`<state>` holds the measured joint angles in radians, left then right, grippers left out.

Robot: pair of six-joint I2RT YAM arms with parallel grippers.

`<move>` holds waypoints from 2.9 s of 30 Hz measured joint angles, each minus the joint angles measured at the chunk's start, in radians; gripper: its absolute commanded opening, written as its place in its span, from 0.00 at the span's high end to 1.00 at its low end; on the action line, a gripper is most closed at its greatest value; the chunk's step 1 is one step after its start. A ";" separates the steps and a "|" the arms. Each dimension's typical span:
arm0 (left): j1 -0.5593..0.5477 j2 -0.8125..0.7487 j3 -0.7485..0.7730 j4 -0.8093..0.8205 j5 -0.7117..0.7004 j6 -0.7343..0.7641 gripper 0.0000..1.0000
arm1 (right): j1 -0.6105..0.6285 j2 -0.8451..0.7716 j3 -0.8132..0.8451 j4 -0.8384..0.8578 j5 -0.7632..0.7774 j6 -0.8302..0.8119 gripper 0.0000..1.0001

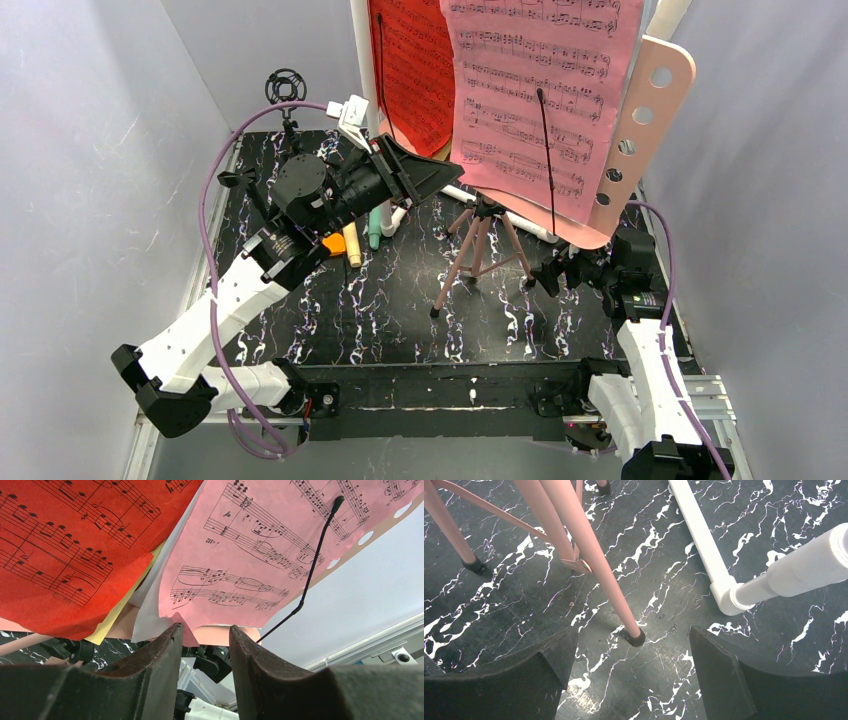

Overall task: Pack up the instrument practice props
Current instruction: Pick up the sheet music from the music stand.

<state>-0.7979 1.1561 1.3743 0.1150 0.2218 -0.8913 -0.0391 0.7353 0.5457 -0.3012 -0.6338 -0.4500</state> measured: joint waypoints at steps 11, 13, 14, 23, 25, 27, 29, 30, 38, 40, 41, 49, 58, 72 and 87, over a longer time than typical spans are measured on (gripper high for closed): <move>0.000 0.019 -0.012 0.009 -0.007 0.003 0.60 | 0.000 0.000 0.002 -0.001 -0.003 -0.001 0.09; 0.000 0.019 -0.012 0.009 -0.012 0.006 0.60 | 0.000 0.000 0.002 -0.001 -0.003 -0.002 0.09; 0.000 0.019 -0.012 0.009 -0.014 0.009 0.60 | 0.000 0.000 0.002 -0.002 -0.003 -0.002 0.09; 0.000 0.019 -0.019 -0.049 -0.070 0.021 0.61 | 0.000 0.000 0.002 -0.011 -0.003 -0.002 0.09; 0.000 0.021 -0.019 -0.048 -0.071 0.019 0.63 | 0.000 0.002 0.002 -0.012 -0.003 -0.002 0.09; 0.000 0.023 -0.018 -0.049 -0.068 0.017 0.66 | 0.000 0.003 0.002 -0.012 -0.003 -0.003 0.09; 0.000 0.031 -0.013 -0.048 -0.061 0.016 0.69 | 0.000 0.004 0.002 -0.012 -0.004 -0.003 0.09; 0.000 0.035 -0.010 -0.048 -0.055 0.016 0.70 | 0.000 0.004 0.002 -0.012 -0.005 -0.003 0.09; 0.000 0.047 0.000 -0.046 -0.018 0.015 0.75 | -0.001 0.004 0.002 -0.012 -0.006 -0.003 0.09; 0.000 0.047 0.000 -0.040 -0.013 0.011 0.75 | -0.001 0.004 0.002 -0.012 -0.006 -0.003 0.09; 0.000 0.047 0.000 -0.034 -0.011 0.008 0.74 | -0.001 0.004 0.002 -0.012 -0.006 -0.003 0.09; 0.000 0.047 -0.001 0.028 -0.009 -0.011 0.59 | -0.001 0.004 0.002 -0.013 -0.006 -0.003 0.09; 0.000 0.070 0.002 0.058 -0.019 -0.024 0.83 | -0.001 0.004 0.002 -0.013 -0.006 -0.004 0.09; 0.000 -0.117 -0.101 0.072 -0.026 0.222 1.00 | -0.006 0.005 0.003 -0.015 -0.019 -0.010 0.09; 0.000 -0.294 -0.238 0.002 -0.180 0.479 1.00 | -0.007 0.013 0.003 -0.016 -0.022 -0.011 0.09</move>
<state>-0.7979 0.8616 1.1358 0.1173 0.0414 -0.4126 -0.0460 0.7483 0.5484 -0.3172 -0.6556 -0.4614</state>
